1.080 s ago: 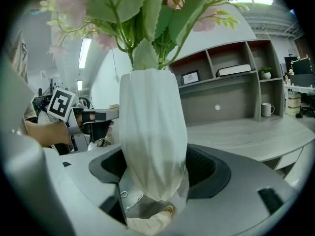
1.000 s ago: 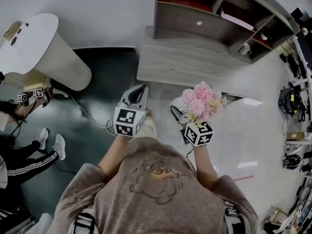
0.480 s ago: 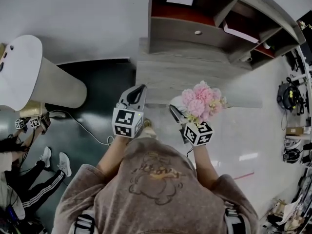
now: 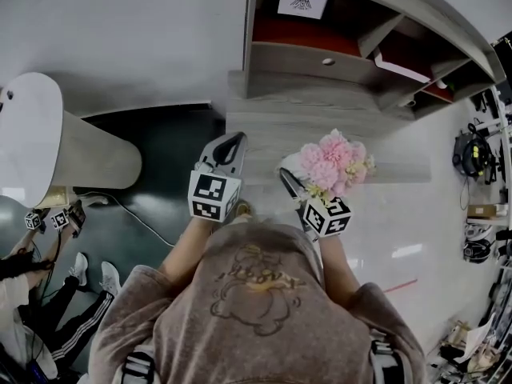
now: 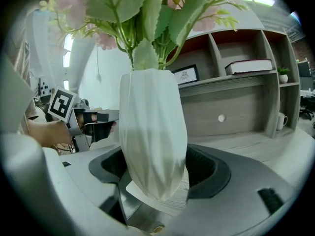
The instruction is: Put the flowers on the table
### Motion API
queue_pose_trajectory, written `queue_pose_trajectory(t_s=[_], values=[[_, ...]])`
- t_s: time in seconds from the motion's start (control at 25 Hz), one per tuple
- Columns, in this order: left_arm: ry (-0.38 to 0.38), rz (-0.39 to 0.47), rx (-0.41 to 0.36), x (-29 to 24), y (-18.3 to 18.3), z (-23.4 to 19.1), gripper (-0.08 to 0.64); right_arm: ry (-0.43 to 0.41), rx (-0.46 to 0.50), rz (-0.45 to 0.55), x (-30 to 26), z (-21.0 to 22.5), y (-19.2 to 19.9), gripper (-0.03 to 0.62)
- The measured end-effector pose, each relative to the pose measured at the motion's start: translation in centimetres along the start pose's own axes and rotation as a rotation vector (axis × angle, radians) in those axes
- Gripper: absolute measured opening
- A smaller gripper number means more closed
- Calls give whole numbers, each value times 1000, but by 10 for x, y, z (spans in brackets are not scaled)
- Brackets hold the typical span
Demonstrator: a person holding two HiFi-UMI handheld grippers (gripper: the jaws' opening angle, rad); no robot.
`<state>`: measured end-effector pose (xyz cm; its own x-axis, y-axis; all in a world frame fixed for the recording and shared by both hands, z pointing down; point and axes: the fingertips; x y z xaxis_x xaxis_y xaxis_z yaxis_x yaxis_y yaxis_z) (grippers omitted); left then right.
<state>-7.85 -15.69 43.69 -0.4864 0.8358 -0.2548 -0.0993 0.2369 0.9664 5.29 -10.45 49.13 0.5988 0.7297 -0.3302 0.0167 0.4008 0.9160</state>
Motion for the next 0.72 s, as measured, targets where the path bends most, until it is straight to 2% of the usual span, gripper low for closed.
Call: queue_pose_trajectory(t_s=[0.36,0.72], values=[[5,-3,-5,-18,-4,1,15,-13,23,7,-14,19,-14,357],[-27,-13,-5,-53,-14,-4,15,-55,66,6,-43,53,-39,357]])
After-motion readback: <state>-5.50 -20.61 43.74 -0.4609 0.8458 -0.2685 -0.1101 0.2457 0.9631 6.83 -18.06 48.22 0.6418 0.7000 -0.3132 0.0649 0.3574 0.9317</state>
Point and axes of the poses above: the fingertips, and each gripper's own axes: x backward along the fingers, z to its right, y out of its underside, and after that the axes turned 6 degrees about -y, right-handed
